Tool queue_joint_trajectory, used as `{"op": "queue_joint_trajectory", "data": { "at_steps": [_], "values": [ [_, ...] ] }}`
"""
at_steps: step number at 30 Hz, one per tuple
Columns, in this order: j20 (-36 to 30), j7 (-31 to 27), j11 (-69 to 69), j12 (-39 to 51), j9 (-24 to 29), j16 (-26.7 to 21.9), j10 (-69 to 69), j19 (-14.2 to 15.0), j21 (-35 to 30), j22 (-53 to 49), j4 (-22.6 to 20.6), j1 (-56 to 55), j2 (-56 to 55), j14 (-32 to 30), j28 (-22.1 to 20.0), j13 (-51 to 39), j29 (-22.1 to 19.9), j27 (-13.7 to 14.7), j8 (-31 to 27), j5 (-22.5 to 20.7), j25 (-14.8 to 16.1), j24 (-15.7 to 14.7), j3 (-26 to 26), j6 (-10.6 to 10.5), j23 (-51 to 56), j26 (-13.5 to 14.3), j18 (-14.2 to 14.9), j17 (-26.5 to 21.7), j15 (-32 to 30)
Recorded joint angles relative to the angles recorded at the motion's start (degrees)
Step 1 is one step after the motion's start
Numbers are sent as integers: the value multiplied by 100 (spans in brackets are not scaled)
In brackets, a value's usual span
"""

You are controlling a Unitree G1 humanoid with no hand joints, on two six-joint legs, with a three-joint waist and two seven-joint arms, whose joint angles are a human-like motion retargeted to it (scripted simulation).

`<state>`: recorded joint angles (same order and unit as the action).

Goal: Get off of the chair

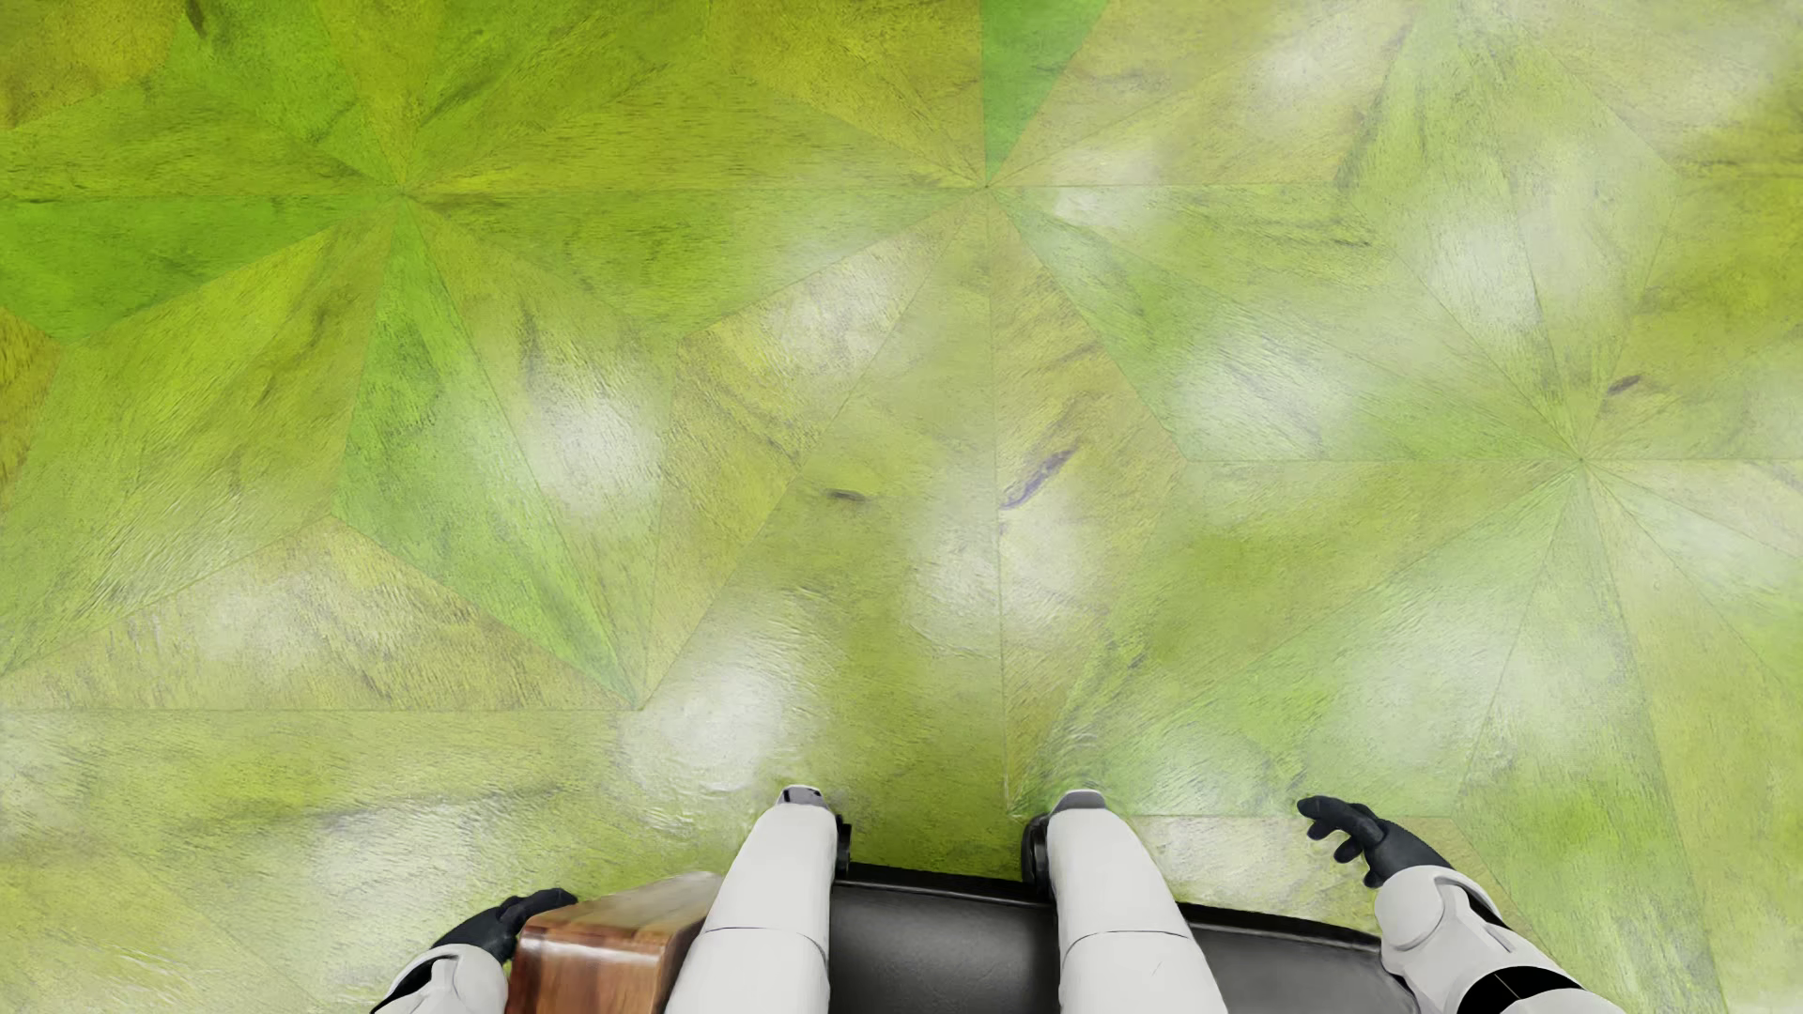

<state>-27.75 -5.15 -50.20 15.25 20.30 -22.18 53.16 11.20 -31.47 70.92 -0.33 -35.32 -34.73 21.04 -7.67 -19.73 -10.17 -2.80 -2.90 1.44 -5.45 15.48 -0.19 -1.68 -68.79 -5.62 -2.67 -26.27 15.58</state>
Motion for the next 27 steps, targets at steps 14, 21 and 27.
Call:
{"op": "queue_joint_trajectory", "data": {
  "at_steps": [14, 21, 27],
  "values": [
    [1072, 1260, 2939, -955, -1239, -180, -3755, 415, 423, 228, 758, 4449, 1291, -792, -62, 835, 433, -107, 564, 630, -187, -216, 234, -144, -279, 134, 645, -258, -1338],
    [1674, 614, 3489, -1177, -1058, 20, 333, -495, -138, 8, 1169, 2679, 2748, -2046, -384, 781, 278, -118, 796, -63, -397, -336, -199, -249, -149, 188, 1194, -320, -1405],
    [1925, 288, 4094, -1434, -997, 348, -2700, -531, -290, 308, -116, 1213, 3976, -1960, -98, 571, 122, 26, 860, -179, -112, -247, -680, -235, -173, 100, 697, -614, -730]
  ]
}}
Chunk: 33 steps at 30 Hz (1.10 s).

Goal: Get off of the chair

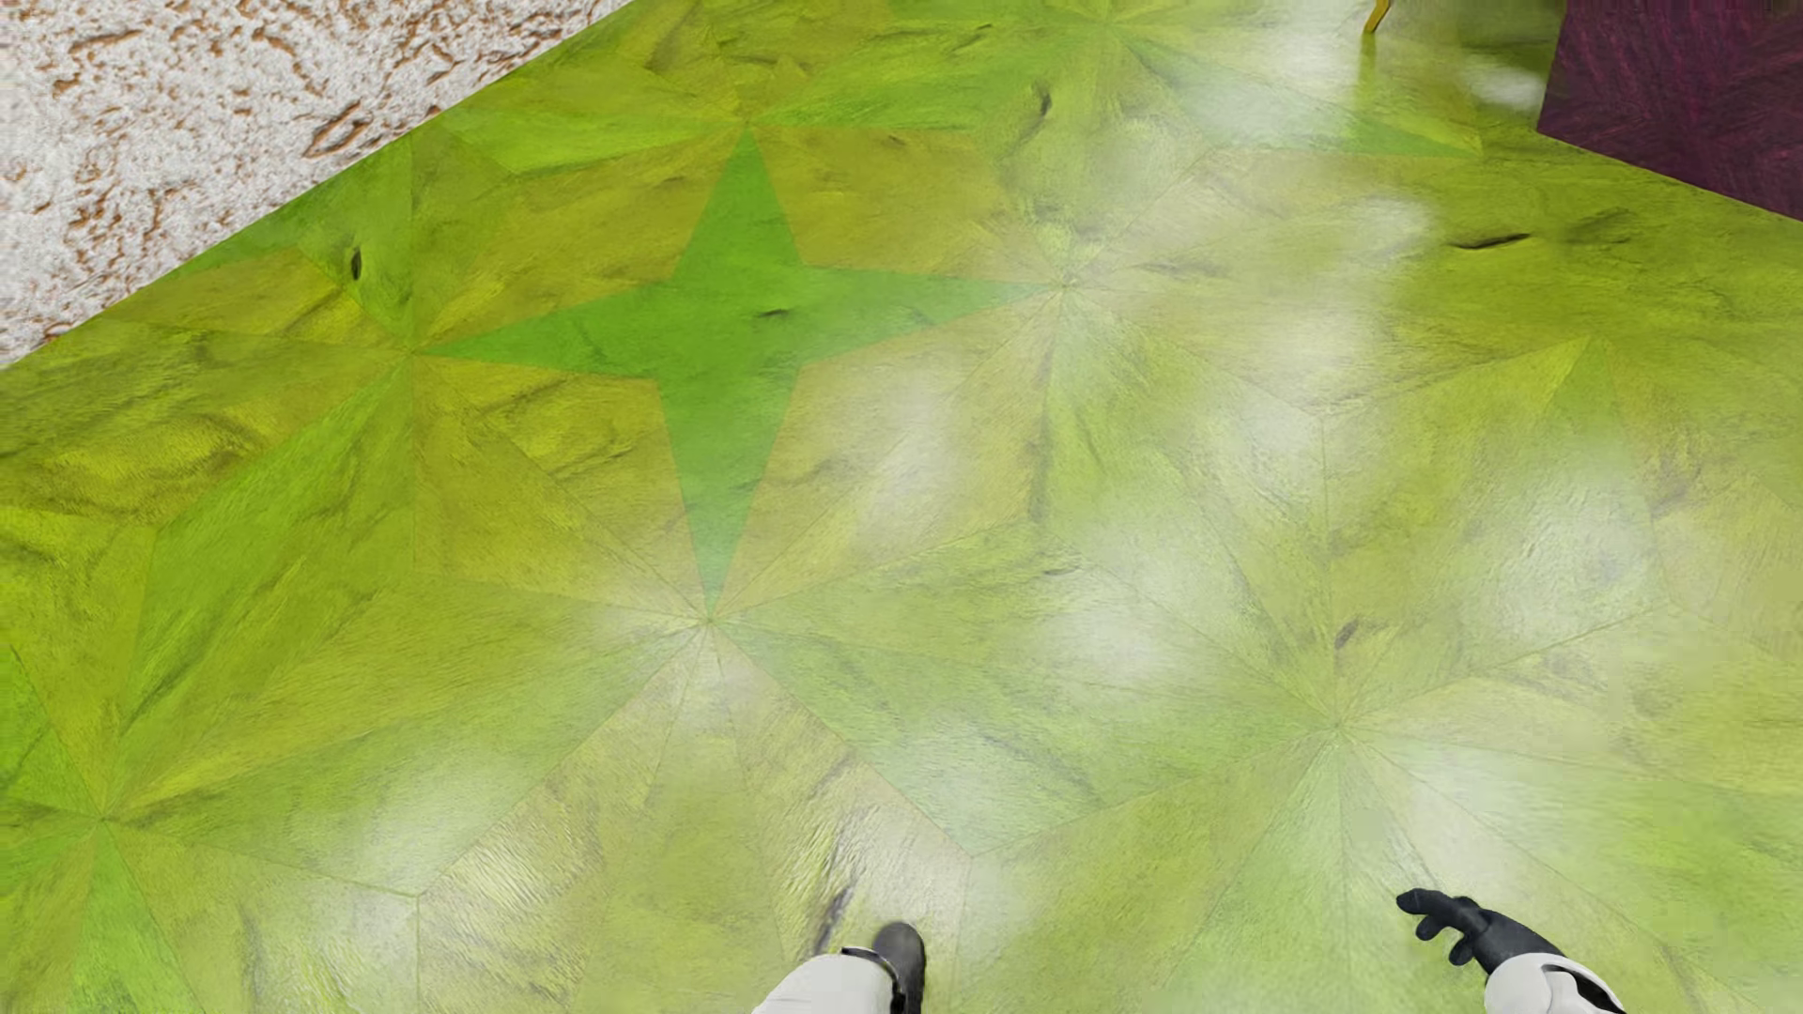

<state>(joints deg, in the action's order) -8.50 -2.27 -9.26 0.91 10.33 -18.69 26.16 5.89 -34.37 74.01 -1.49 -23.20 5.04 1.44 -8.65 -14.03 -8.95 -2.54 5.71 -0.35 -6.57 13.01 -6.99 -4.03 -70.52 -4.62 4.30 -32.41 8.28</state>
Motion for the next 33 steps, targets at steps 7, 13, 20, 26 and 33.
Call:
{"op": "queue_joint_trajectory", "data": {
  "at_steps": [7, 13, 20, 26, 33],
  "values": [
    [-2, 220, -3260, -381, -244, -289, -890, 1527, 301, 264, -43, 1107, -10, -477, 60, 319, 74, -96, 224, 363, 125, -220, 219, 200, -19, -200, -221, 328, -926],
    [-284, 238, -3923, -24, -236, -342, -853, 1167, 452, -255, 297, 2134, -1569, 253, -346, 543, 151, -154, -134, 880, 292, -366, 608, 215, -140, 47, -193, 497, -493],
    [-934, -278, -765, 204, -513, -330, -6, 1202, 703, -231, 932, 1642, -1502, 755, -350, 795, 160, -116, -819, 1243, 272, -323, 532, 363, -149, 140, 313, 394, -1879],
    [-894, -485, -581, 394, -534, -218, 88, 871, 788, 153, 1388, 782, -1001, -122, -231, 661, 24, 46, -478, 872, 135, -189, 440, 230, -31, 86, 702, 173, -573],
    [-1217, -7, -81, 535, -542, -113, -265, 788, 933, 335, 823, 1053, -670, 374, -69, 763, 69, 111, -254, 676, 371, 225, 413, 61, -126, 163, 361, 227, -448]
  ]
}}
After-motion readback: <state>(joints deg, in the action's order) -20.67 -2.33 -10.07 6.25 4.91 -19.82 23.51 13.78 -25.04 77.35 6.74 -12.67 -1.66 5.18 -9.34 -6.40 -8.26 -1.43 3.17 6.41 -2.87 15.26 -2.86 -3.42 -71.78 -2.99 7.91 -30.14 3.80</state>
